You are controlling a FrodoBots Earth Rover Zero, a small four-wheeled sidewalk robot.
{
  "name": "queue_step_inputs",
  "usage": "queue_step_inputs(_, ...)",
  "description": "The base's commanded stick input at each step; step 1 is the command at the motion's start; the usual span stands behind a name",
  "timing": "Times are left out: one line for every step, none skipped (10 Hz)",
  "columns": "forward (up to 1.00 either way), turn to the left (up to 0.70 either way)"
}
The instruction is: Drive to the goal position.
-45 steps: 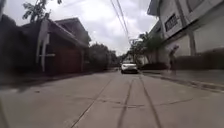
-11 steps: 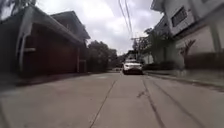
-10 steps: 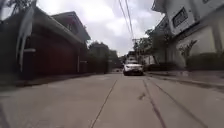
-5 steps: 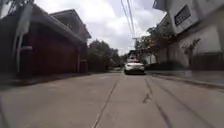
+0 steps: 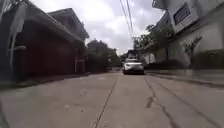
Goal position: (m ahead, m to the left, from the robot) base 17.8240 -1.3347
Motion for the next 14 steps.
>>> queue_step_inputs(0.5,0.0)
queue_step_inputs(0.5,0.0)
queue_step_inputs(0.5,0.0)
queue_step_inputs(0.5,0.0)
queue_step_inputs(0.5,0.0)
queue_step_inputs(0.5,0.0)
queue_step_inputs(0.5,0.0)
queue_step_inputs(0.5,0.0)
queue_step_inputs(0.5,0.0)
queue_step_inputs(0.5,0.0)
queue_step_inputs(0.5,0.0)
queue_step_inputs(0.5,0.0)
queue_step_inputs(0.5,0.0)
queue_step_inputs(0.5,0.0)
